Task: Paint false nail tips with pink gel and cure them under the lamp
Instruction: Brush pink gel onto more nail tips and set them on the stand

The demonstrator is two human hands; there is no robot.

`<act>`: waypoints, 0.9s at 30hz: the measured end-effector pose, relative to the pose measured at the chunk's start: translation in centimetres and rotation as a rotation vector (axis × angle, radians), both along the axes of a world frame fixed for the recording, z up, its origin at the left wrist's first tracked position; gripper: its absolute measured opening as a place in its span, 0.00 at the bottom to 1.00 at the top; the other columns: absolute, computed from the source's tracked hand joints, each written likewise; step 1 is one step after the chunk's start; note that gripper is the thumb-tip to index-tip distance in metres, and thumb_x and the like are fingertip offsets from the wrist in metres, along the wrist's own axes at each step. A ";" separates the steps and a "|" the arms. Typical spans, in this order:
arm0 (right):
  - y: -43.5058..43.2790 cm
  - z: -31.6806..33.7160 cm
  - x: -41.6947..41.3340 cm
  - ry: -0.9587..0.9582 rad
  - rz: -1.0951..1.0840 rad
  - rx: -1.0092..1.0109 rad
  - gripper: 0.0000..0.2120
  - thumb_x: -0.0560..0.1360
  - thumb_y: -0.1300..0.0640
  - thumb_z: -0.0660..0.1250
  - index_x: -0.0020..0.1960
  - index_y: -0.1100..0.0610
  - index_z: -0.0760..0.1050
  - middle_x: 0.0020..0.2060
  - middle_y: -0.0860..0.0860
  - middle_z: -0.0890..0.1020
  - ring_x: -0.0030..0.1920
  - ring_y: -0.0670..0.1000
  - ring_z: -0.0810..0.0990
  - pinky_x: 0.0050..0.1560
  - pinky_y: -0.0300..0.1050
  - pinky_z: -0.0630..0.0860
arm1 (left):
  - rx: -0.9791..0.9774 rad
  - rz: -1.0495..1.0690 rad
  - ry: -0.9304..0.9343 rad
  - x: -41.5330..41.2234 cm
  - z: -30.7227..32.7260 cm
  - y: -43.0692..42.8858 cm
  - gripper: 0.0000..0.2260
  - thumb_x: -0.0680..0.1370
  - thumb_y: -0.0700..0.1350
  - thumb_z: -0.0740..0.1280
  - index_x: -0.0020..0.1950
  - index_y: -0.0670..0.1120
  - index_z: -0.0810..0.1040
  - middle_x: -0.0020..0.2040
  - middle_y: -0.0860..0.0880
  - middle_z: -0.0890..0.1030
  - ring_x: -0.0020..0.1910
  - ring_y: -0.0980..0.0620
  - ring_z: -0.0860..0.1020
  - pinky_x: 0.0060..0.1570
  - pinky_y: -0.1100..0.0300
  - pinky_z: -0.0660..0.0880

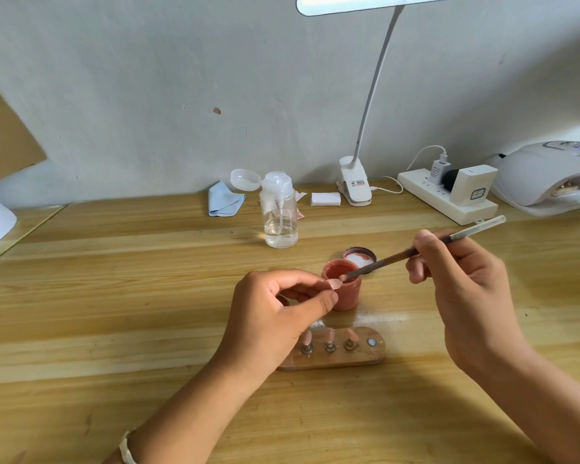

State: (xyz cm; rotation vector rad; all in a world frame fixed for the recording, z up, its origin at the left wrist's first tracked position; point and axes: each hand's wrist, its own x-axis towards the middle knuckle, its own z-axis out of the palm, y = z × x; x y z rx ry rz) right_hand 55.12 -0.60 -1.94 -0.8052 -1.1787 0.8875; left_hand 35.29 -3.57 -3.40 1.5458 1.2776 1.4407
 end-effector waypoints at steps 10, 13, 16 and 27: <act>-0.4 0.2 -0.3 -0.037 0.084 -0.005 0.13 0.74 0.48 0.67 0.36 0.55 0.78 0.26 0.46 0.77 0.32 0.42 0.75 0.41 0.28 0.71 | 0.021 -0.022 0.016 -0.1 -0.1 0.0 0.07 0.71 0.40 0.78 0.43 0.52 0.87 0.38 0.51 0.86 0.24 0.42 0.78 0.23 0.51 0.76; -0.1 0.0 -0.2 -0.041 0.060 -0.025 0.13 0.75 0.50 0.67 0.34 0.54 0.77 0.26 0.46 0.77 0.32 0.41 0.75 0.40 0.28 0.70 | 0.008 -0.027 -0.002 -0.1 -0.2 0.0 0.06 0.71 0.40 0.78 0.44 0.51 0.87 0.39 0.49 0.86 0.27 0.37 0.79 0.24 0.45 0.76; 0.4 -0.2 0.1 -0.045 -0.002 -0.053 0.14 0.79 0.56 0.67 0.34 0.54 0.77 0.25 0.47 0.76 0.31 0.42 0.73 0.39 0.29 0.70 | 0.010 -0.028 -0.008 0.0 0.0 0.0 0.07 0.71 0.39 0.78 0.44 0.51 0.87 0.41 0.50 0.86 0.29 0.37 0.79 0.23 0.45 0.77; 0.0 0.0 0.0 0.017 0.078 -0.015 0.12 0.74 0.49 0.67 0.39 0.57 0.78 0.26 0.49 0.75 0.33 0.44 0.74 0.43 0.29 0.72 | -0.013 -0.017 -0.021 -0.1 -0.2 0.0 0.05 0.71 0.42 0.78 0.43 0.51 0.87 0.39 0.50 0.86 0.28 0.35 0.78 0.23 0.44 0.76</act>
